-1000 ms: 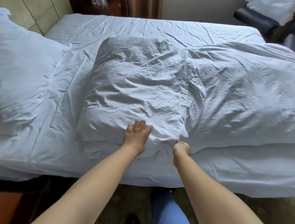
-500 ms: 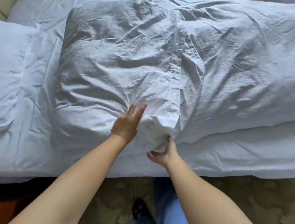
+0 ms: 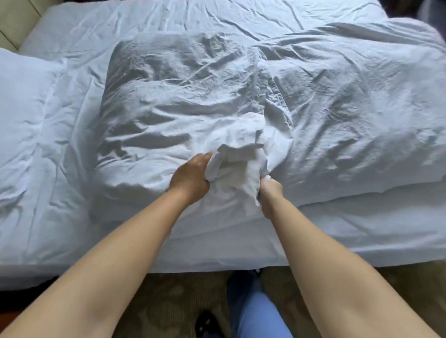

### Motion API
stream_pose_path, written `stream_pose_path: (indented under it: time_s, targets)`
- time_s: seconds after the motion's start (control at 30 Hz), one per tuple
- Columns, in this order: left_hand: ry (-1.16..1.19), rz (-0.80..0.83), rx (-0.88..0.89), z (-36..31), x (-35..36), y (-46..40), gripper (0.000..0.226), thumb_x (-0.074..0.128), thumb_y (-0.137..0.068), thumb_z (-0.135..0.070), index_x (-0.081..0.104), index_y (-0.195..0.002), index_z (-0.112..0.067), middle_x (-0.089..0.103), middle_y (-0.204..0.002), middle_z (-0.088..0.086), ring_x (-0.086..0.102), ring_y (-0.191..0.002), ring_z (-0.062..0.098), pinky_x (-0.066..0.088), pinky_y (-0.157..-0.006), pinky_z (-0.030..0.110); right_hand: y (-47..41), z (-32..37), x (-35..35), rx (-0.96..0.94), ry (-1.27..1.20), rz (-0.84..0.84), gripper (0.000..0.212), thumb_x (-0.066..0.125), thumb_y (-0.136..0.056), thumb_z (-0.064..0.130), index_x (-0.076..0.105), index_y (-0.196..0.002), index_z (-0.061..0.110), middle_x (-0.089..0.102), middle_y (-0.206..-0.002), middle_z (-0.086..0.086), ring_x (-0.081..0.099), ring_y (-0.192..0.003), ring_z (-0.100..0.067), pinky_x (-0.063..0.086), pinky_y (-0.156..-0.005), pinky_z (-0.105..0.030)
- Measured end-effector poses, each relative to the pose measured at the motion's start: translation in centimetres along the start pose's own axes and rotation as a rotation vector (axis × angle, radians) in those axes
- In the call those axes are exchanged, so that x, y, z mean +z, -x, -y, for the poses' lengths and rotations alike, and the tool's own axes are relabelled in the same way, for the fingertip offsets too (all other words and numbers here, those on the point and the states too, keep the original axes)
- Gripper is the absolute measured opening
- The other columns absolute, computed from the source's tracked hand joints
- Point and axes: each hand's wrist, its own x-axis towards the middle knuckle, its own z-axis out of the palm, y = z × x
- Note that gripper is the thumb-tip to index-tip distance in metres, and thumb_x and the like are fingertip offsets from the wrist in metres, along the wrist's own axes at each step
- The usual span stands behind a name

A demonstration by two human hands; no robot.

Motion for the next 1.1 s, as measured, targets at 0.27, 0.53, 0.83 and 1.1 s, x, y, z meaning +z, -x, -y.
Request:
stream_pose_path:
  time_s: [0.27,0.53,0.83,1.1]
  targets:
    - [-0.039,0.247,0.084,-0.2,2.3,2.8,0.076,0.031,-0.085,0.015,0.019,-0.151,-0.022,0.021,-0.156,0.003,0.023,-0.142,0.022,0.021,-0.112,0.029,0.5,-3.7,-3.1,0.010,0.337,-0.357,0.038,0.049,-0.093,0.022,0.057,-0.124,0.001,0.057,-0.129,-0.018,0.055,-0.118,-0.035,0.045,-0.095,-0.036]
    - [0.210,0.117,-0.037,0.0,1.7,2.0,0.072,0.029,-0.081,0.009,0.038,-0.142,-0.028,0.050,-0.140,0.009,0.046,-0.129,0.027,0.038,-0.104,0.035,-0.3,-1.7,-2.4,0.158,-0.080,-0.197,0.036,0.046,-0.095,0.010,0.050,-0.130,0.006,0.059,-0.117,-0.011,0.063,-0.095,-0.027,0.055,-0.075,-0.031]
    - [-0.252,0.293,0.039,-0.3,5.3,0.9,0.017,0.044,-0.092,-0.013,0.057,-0.102,-0.009,0.058,-0.112,0.013,0.056,-0.105,0.035,0.046,-0.078,0.038,-4.4,-5.6,-3.7,0.041,0.199,-0.184,0.023,0.051,-0.092,0.022,0.051,-0.114,0.015,0.056,-0.114,-0.011,0.050,-0.091,-0.026,0.040,-0.077,-0.033]
    - [-0.415,0.399,0.064,-0.3,5.9,-1.6,0.061,0.070,-0.073,-0.045,0.046,-0.127,-0.029,0.041,-0.133,0.001,0.031,-0.130,0.027,0.026,-0.108,0.040,-6.9,-3.6,-3.4,0.087,0.207,-0.053,0.090,0.058,-0.085,0.058,0.015,-0.151,0.015,0.027,-0.154,-0.008,0.034,-0.137,-0.031,0.033,-0.109,-0.045]
